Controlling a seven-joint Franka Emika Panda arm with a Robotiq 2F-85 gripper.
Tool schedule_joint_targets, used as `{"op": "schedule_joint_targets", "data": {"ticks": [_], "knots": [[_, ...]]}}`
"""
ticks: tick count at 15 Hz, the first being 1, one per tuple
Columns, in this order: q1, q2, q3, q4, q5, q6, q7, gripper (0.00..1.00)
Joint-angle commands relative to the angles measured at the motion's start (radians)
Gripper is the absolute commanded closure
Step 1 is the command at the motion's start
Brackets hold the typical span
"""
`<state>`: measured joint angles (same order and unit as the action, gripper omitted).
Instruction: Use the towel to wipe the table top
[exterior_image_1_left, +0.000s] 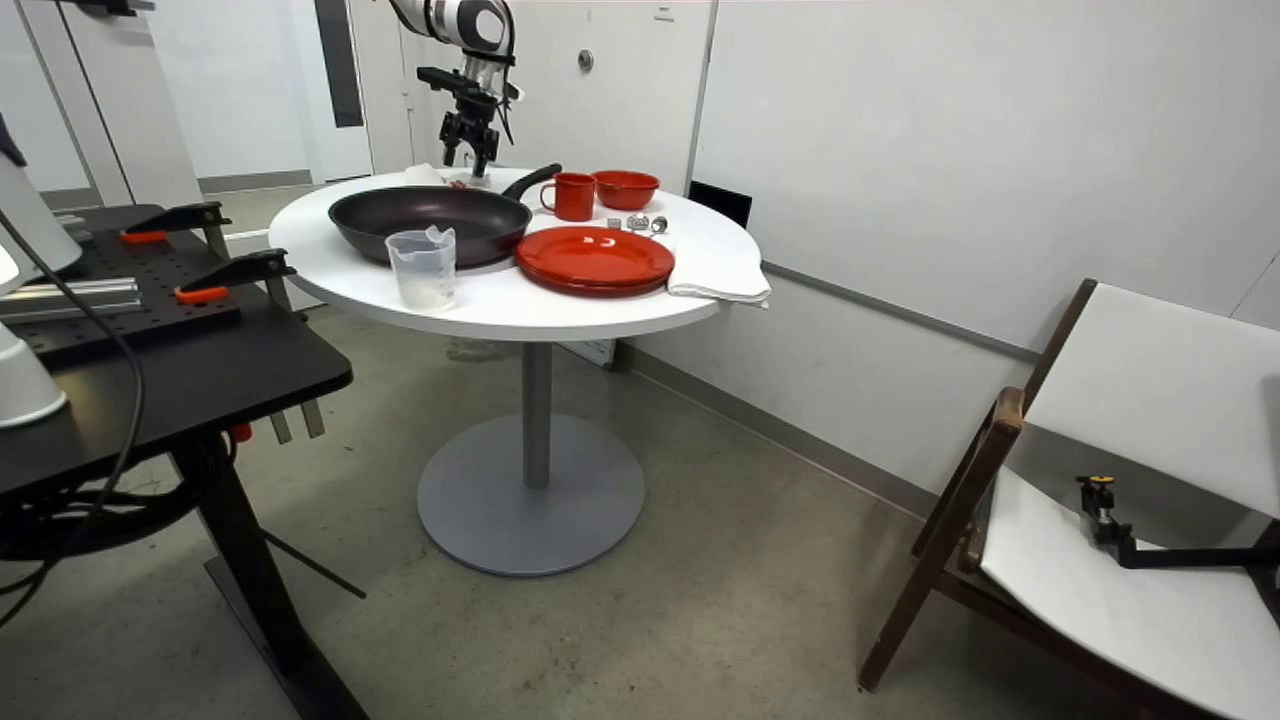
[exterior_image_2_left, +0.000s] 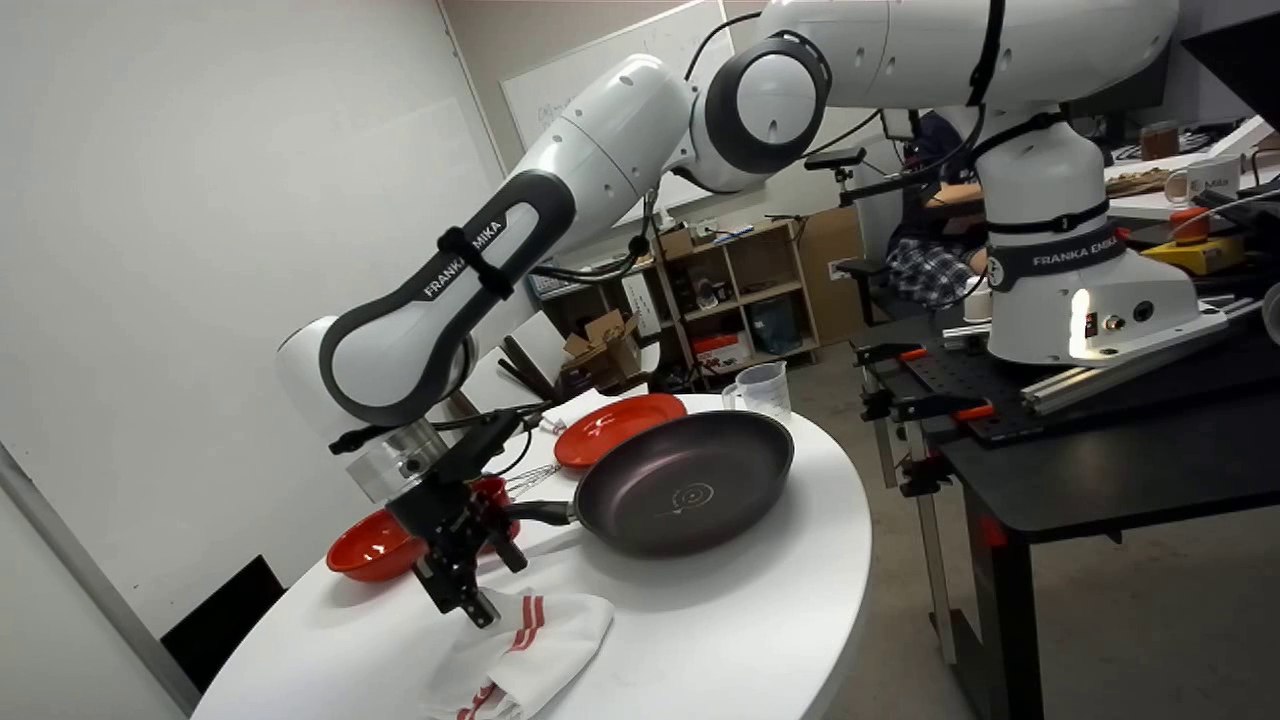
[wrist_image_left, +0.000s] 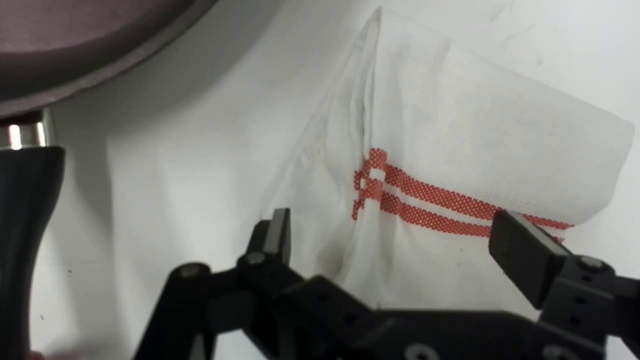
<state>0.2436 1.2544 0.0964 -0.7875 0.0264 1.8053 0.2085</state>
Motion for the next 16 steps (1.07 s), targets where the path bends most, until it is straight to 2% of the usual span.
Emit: {"op": "schedule_joint_targets", "data": {"ticks": [1, 11, 12, 14, 16], "knots": [[0.008, 0.043, -0.005, 0.058, 0.002, -0.005, 0.032, 0.00], [0.010, 0.072, -0.006, 0.069, -0.002, -0.007, 0.052, 0.00], [0.010, 0.074, -0.005, 0.070, -0.002, -0.008, 0.051, 0.02], [0.009, 0.076, -0.005, 0.071, -0.002, -0.009, 0.052, 0.27], [0.009, 0.079, -0.005, 0.071, -0.001, -0.009, 0.052, 0.36]]}}
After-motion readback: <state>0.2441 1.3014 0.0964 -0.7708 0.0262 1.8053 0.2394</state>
